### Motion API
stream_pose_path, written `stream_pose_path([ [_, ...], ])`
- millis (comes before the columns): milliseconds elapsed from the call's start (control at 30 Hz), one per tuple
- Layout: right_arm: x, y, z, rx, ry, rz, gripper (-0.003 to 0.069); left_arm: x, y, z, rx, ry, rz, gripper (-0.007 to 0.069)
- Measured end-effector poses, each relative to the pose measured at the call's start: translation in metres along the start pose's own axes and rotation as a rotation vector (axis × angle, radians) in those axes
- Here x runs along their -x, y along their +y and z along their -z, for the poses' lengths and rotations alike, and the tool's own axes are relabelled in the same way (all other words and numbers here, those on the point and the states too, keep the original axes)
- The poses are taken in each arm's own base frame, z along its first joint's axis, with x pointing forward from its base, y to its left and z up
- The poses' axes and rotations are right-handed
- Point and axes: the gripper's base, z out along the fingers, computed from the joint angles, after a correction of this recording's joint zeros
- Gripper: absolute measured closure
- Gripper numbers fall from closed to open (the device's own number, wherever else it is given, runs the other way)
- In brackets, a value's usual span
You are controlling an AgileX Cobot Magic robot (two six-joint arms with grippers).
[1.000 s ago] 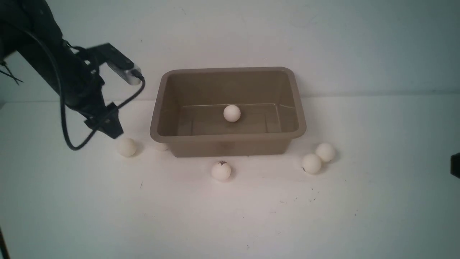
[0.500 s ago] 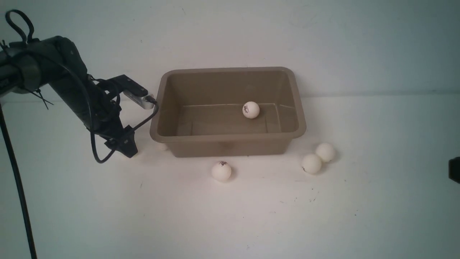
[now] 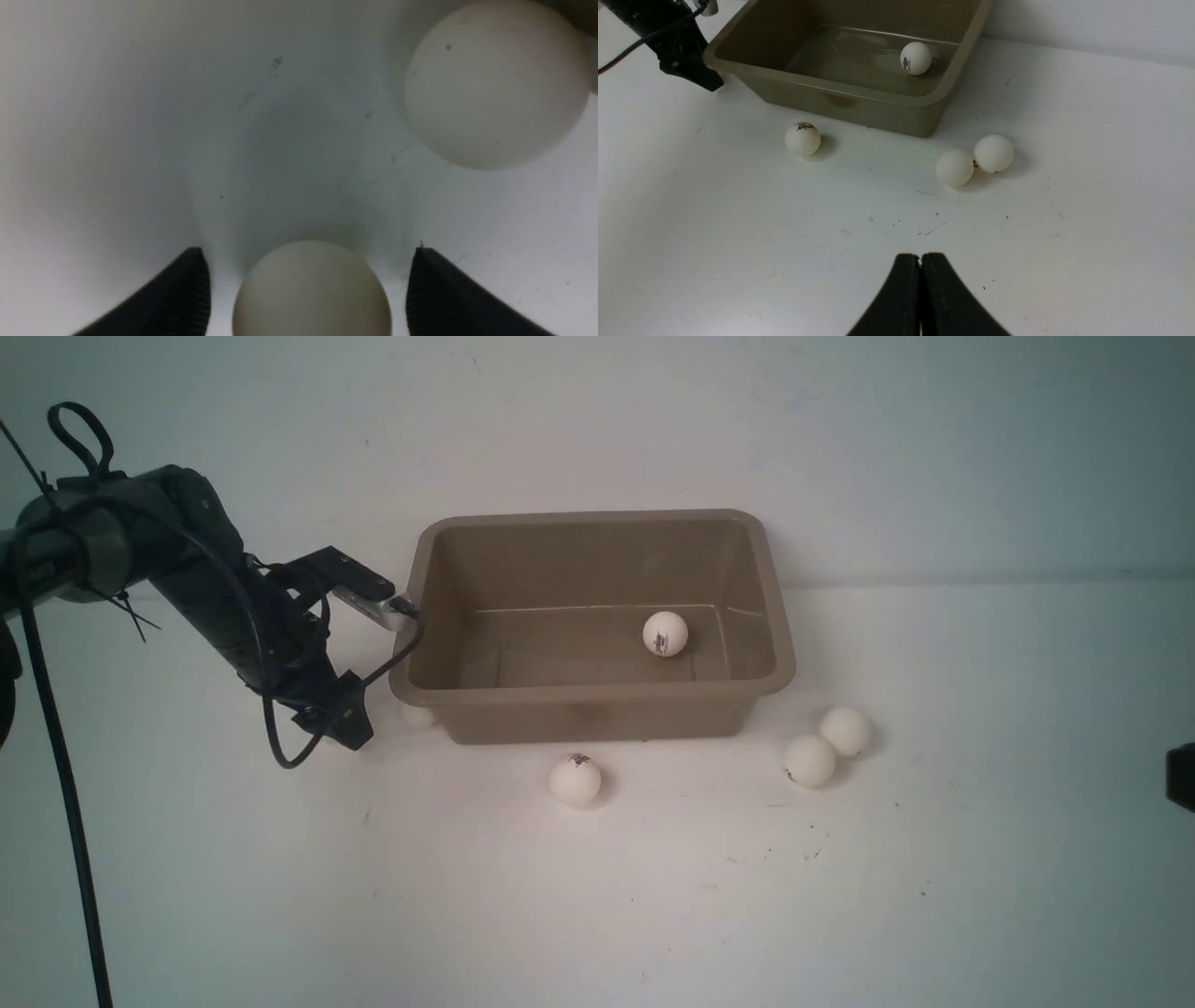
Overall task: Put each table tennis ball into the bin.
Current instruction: Use the left arm to clamp the table tennis ball closest to it, then use the left arm to put the table tennis ball into the box
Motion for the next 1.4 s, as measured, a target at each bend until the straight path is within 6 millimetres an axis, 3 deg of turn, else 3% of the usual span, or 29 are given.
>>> stream_pose_path([
  [100,0.000,0.000,0.000,0.000,0.000,0.000,0.0669,-0.001,0.001,0.000,0.011,0.014,0.024,0.0283],
  [267,0.000,0.000,0.000,0.000,0.000,0.000,0.0669,-0.006,0.004,0.005,0.043,0.093,0.082,0.0279],
  [333,0.000,0.000,0.000,-0.001,-0.002,0.000,0.0669,-0.006,0.009,0.019,0.096,0.164,0.115,0.0279],
  [433,0.001,0.000,0.000,-0.004,-0.006,0.000,0.0669,0.011,0.015,0.061,0.178,0.127,0.179,0.0279],
  [533,0.001,0.000,0.000,-0.005,-0.008,0.000,0.0669,0.041,0.003,0.117,0.191,-0.046,0.198,0.0279],
  [600,0.001,-0.001,0.000,-0.006,-0.008,0.000,0.0669,0.069,-0.018,0.152,0.154,-0.208,0.138,0.0279],
  [700,0.001,-0.001,0.000,-0.006,-0.009,0.000,0.0669,0.102,-0.056,0.167,0.074,-0.356,0.005,0.0279],
  [800,0.001,-0.001,0.000,-0.008,-0.011,0.000,0.0669,0.128,-0.096,0.148,0.046,-0.362,-0.125,0.0279],
  [867,0.001,-0.001,0.000,-0.008,-0.012,0.000,0.0669,0.135,-0.107,0.131,0.066,-0.322,-0.169,0.0279],
  [1033,0.001,-0.001,0.000,-0.008,-0.012,0.000,0.0669,0.142,-0.121,0.073,0.102,-0.176,-0.252,0.0279],
  [1167,0.001,-0.001,0.000,-0.007,-0.011,0.000,0.0669,0.141,-0.124,0.039,0.069,-0.114,-0.260,0.0279],
  [1300,0.000,0.000,0.000,0.003,0.004,0.000,0.0669,0.140,-0.123,0.029,0.059,-0.091,-0.258,0.0274],
  [1400,-0.001,0.001,0.000,0.010,0.015,-0.001,0.0669,0.140,-0.123,0.029,0.059,-0.091,-0.258,0.0213],
])
